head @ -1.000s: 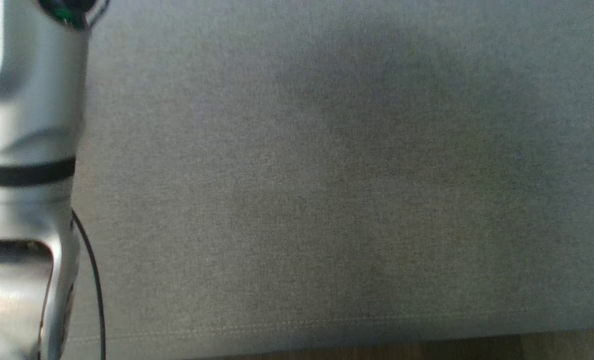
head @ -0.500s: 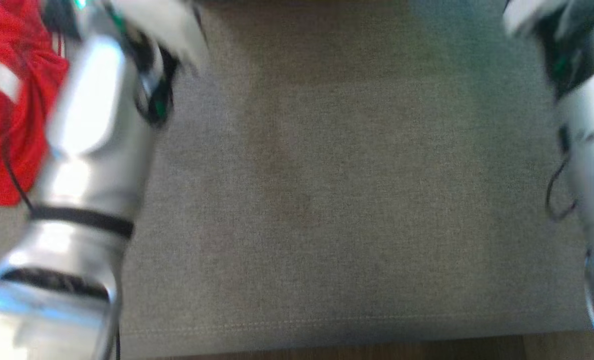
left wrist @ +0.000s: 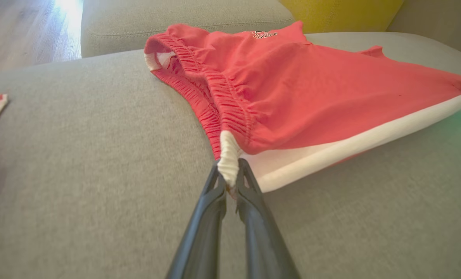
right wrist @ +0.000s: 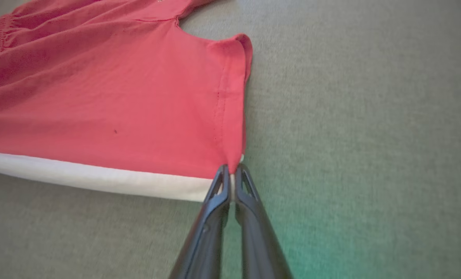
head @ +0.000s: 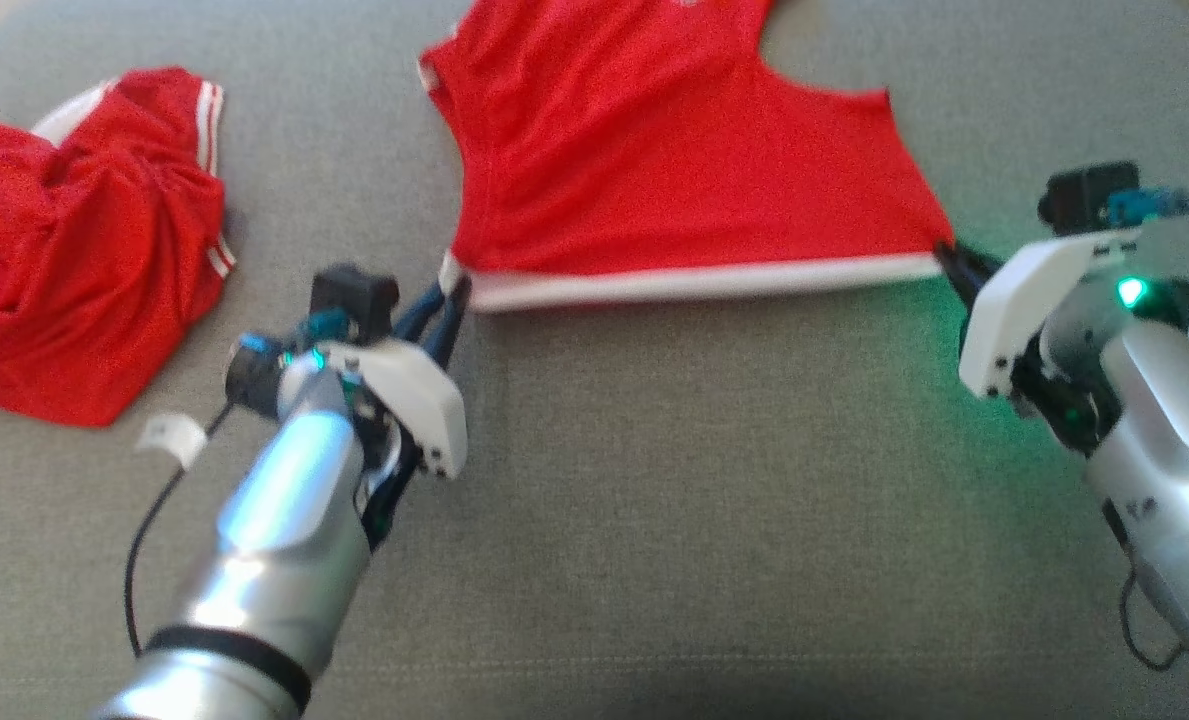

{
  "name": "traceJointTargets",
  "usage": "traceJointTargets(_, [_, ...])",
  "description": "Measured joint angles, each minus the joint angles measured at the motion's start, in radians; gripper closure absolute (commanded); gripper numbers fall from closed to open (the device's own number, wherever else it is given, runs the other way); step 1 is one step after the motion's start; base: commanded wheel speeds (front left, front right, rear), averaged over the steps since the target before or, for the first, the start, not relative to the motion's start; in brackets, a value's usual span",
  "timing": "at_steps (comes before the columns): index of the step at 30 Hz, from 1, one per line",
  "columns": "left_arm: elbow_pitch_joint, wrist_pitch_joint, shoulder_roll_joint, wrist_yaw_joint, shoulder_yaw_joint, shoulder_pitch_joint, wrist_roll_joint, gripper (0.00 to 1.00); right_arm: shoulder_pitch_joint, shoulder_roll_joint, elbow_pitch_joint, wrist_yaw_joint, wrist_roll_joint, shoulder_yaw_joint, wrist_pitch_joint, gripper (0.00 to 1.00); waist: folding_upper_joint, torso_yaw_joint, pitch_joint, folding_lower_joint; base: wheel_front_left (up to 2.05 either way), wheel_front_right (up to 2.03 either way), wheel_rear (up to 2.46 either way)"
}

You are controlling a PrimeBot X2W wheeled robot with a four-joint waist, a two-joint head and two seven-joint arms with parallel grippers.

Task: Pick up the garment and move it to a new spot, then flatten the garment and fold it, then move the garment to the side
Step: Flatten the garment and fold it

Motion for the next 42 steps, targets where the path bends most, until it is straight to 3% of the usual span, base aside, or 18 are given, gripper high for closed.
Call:
traceJointTargets(14, [-0.084,-0.002,0.012,-0.001,-0.125,0.157,-0.048,1.00,0.163,-0.222,-0.225,0.000,0.175,0.152,0.228,1.00,0.0000,0.037,-0.139,-0.0001,0.00,0.00,0.00])
traceJointTargets(19, [-0.158,0.025,0.041,-0.001,-0.151,0.238,-0.128,1.00,0.225,-0.311,-0.360,0.000,0.275,0.183,0.359,1.00,0.0000,0.044,-0.176,-0.0001,0.00,0.00,0.00])
traceJointTargets(23, [-0.244,0.059,0.080,-0.001,-0.201,0.301,-0.166,1.00,0.306,-0.387,-0.441,0.000,0.344,0.174,0.459,1.00,0.0000,0.050,-0.197,-0.0001,0.00,0.00,0.00])
traceJointTargets(30, [-0.428,0.136,0.182,-0.001,-0.276,0.439,-0.224,1.00,0.458,-0.466,-0.563,0.000,0.417,0.118,0.602,1.00,0.0000,0.062,-0.230,-0.0001,0.00,0.00,0.00])
traceJointTargets(42, [-0.728,0.298,0.346,0.011,-0.292,0.589,-0.324,1.00,0.720,-0.534,-0.800,0.000,0.497,-0.017,0.745,1.00,0.0000,0.077,-0.262,-0.0001,0.00,0.00,0.00])
